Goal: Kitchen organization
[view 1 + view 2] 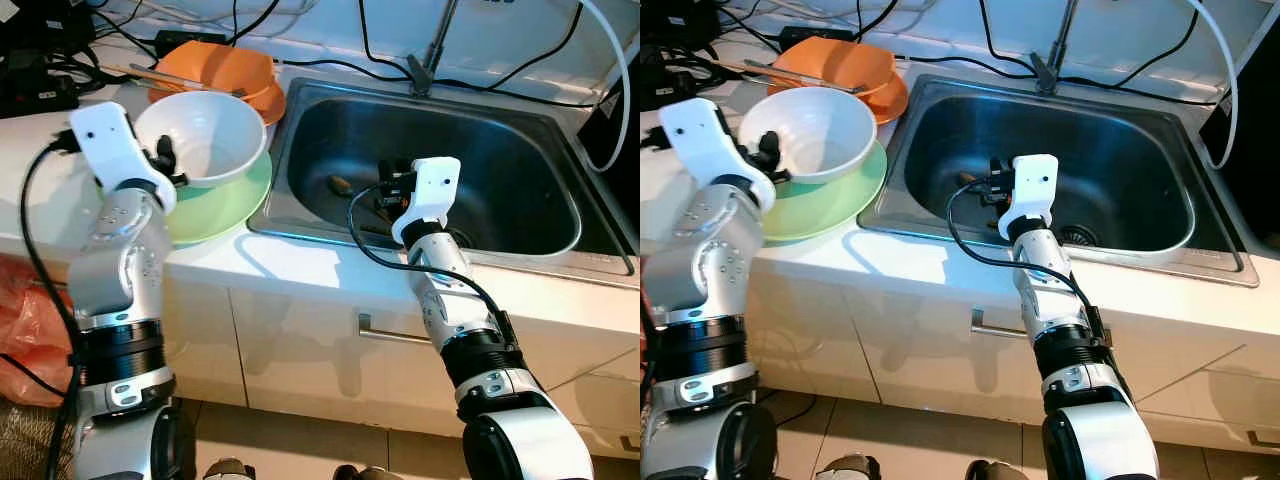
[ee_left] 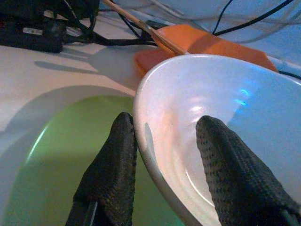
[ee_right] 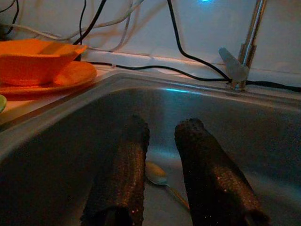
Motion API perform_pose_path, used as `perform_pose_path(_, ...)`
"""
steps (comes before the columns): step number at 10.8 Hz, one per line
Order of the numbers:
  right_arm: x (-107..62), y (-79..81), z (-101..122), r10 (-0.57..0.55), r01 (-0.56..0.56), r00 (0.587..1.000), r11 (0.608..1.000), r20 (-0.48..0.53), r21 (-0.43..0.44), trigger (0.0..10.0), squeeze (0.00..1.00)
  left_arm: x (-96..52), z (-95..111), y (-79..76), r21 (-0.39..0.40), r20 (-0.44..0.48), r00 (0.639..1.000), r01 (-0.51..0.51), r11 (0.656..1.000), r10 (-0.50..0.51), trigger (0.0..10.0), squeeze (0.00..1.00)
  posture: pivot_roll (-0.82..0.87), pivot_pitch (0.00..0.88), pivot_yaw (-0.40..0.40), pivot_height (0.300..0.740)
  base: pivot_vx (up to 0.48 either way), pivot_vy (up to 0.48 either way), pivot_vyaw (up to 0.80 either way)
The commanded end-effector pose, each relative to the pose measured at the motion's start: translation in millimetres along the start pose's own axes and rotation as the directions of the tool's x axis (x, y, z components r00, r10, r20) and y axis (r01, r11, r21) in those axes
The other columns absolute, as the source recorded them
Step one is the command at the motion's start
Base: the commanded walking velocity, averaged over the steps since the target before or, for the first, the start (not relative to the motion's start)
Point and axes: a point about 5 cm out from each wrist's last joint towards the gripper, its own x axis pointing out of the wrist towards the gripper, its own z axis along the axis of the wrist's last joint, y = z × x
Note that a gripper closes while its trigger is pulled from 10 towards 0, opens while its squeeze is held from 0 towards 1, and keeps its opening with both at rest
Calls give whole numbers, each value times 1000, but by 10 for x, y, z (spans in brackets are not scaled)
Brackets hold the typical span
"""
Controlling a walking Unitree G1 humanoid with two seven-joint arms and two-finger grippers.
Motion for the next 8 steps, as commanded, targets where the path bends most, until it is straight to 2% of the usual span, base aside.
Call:
perform_pose_path(1,-23,-40,-24,-10,10,1000,1000,-14,7,10000,0,-4,15,10,-14,10,1000,-18,1000,18,10000,0,146,100,-95,740,0,0,0)
perform_pose_path(4,-19,-30,-25,-5,5,1000,1000,-16,10,10000,0,-18,-116,76,-68,-64,996,-61,996,57,10000,0,149,101,-97,740,0,0,0)
perform_pose_path(8,-9,-21,-17,-3,3,1000,1000,-15,12,10000,0,-17,-244,-16,-128,-128,992,-27,991,11,10000,0,147,100,-97,740,0,0,0)
